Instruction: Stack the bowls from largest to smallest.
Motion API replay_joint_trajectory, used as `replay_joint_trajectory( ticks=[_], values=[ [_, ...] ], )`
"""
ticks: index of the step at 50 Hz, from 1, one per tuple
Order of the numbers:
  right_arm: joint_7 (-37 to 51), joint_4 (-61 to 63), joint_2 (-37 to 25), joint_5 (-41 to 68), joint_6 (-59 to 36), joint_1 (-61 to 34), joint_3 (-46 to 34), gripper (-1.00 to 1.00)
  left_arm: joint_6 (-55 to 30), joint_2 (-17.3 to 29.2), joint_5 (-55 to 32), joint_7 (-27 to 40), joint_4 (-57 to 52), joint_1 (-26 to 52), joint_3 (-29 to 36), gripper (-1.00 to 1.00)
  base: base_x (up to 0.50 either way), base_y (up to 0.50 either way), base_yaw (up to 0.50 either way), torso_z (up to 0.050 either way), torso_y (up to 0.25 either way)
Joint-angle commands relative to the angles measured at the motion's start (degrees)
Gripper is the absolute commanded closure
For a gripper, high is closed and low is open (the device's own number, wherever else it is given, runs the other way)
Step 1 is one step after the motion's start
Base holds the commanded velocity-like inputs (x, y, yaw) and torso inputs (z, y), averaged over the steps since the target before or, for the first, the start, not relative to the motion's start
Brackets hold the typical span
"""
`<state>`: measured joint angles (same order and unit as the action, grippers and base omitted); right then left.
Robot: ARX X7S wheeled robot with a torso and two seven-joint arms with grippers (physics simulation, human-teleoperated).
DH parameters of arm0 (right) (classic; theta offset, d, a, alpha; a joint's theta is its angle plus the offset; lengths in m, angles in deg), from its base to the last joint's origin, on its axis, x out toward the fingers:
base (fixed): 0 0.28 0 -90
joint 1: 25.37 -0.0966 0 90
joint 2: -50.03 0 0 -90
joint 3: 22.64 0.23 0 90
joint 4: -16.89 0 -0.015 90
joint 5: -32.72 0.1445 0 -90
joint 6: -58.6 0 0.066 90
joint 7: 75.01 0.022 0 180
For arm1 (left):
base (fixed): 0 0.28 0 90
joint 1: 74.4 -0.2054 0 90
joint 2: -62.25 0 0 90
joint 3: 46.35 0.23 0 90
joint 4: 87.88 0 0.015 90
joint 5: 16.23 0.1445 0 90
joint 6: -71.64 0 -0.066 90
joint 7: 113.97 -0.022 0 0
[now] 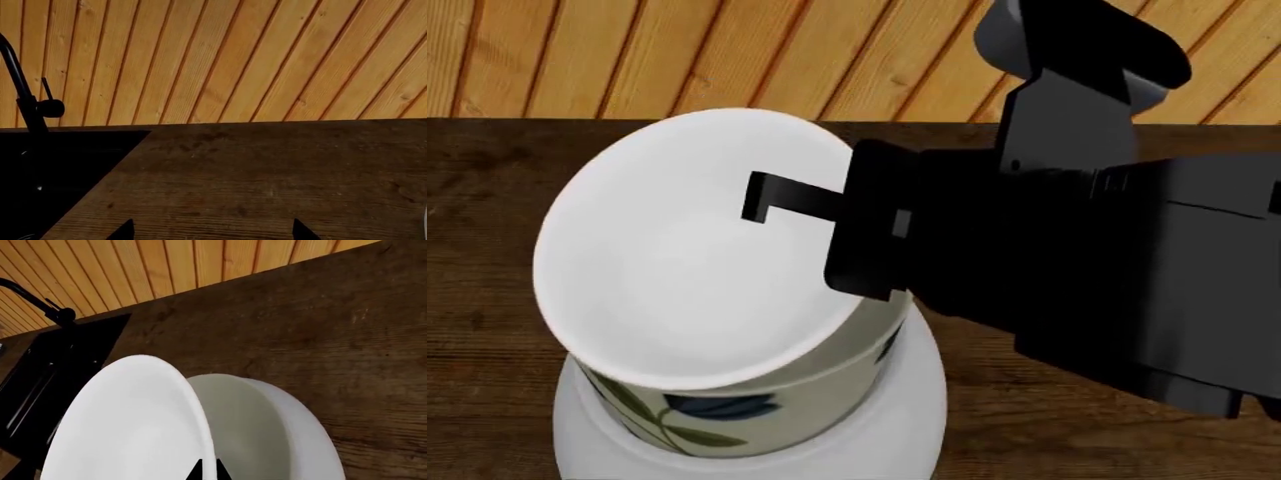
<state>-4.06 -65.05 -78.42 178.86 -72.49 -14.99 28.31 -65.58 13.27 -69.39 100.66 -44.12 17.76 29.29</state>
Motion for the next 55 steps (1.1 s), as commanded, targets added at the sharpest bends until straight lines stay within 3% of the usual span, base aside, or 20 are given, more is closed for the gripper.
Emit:
replay_joint_trajectory(
  ticks=[1, 3, 4, 21, 26, 30, 35, 37, 40, 44, 46, 49, 55],
  values=[
    [-0.9, -0.4, 0.1, -1.0, -1.2, -0.7, 0.0, 1.00, 0.4, -0.2, -1.1, -1.6, -0.2, -0.3, -0.8, -1.00, 0.00, 0.00, 0.00, 0.000, 0.000],
    [-0.9, -0.5, 0.1, -1.1, -1.3, -0.7, 0.0, 1.00, 0.4, -0.2, -1.1, -1.6, -0.1, -0.3, -0.8, -1.00, 0.00, 0.00, 0.00, 0.000, 0.000],
    [-0.9, -0.5, 0.1, -1.1, -1.4, -0.7, -0.1, -1.00, 0.5, -0.1, -1.1, -1.7, -0.2, -0.5, -0.9, -1.00, 0.00, 0.00, 0.00, 0.000, 0.000],
    [-0.9, 0.4, 0.4, -1.1, -1.1, -1.3, -0.5, -1.00, 0.5, -0.1, -1.1, -1.3, 0.0, 0.0, -0.4, -1.00, 0.00, 0.00, 0.00, 0.000, 0.000],
    [-2.5, 1.8, -0.7, -5.5, -4.0, -2.6, 0.0, -1.00, 0.7, 0.1, -1.6, -1.3, 0.1, -0.3, -1.2, -1.00, 0.00, 0.00, 0.00, 0.000, 0.000],
    [-3.8, 3.9, -2.9, -7.3, -4.0, -1.9, 2.0, -1.00, 0.8, 0.5, -1.9, -1.6, 0.0, -0.8, -1.7, -1.00, 0.00, 0.00, 0.00, 0.000, 0.000],
    [-7.2, 14.0, -10.6, -15.7, -5.3, 2.5, 7.2, -1.00, -0.1, 3.2, -5.5, -1.0, -1.7, 1.1, -5.1, -1.00, 0.00, 0.00, 0.00, 0.000, 0.000],
    [-8.1, 17.6, -12.4, -15.2, -1.8, 6.6, 10.1, -1.00, -1.7, 5.6, -11.1, 0.1, -1.4, 4.9, -6.8, -1.00, 0.00, 0.00, 0.00, 0.000, 0.000],
    [-10.1, 19.8, -15.5, -19.3, -4.7, 7.0, 11.3, -1.00, -3.6, 9.1, -19.4, 1.6, -1.2, 10.5, -7.3, -1.00, 0.00, 0.00, 0.00, 0.000, 0.000],
    [-15.6, 20.5, -23.4, -23.6, -3.5, 12.9, 17.0, -1.00, -5.8, 17.1, -34.4, 6.1, 1.5, 22.8, -4.7, -1.00, 0.00, 0.00, 0.00, 0.000, 0.000],
    [-17.4, 21.0, -25.6, -26.8, -4.5, 13.7, 18.1, -1.00, -7.5, 20.0, -34.1, 5.3, 2.0, 28.0, -0.9, -1.00, 0.00, 0.00, 0.00, 0.000, 0.000],
    [-17.6, 20.8, -29.5, -24.3, -3.5, 14.1, 20.6, -1.00, -8.1, 22.9, -41.2, 6.4, 5.9, 36.8, 3.2, -1.00, 0.00, 0.00, 0.00, 0.000, 0.000],
    [-16.6, 15.5, -31.9, -21.5, -9.5, 5.1, 20.1, -1.00, -12.8, 25.8, -45.4, 5.8, 12.0, 53.6, 13.1, -1.00, 0.00, 0.00, 0.00, 0.000, 0.000]
  ],
)
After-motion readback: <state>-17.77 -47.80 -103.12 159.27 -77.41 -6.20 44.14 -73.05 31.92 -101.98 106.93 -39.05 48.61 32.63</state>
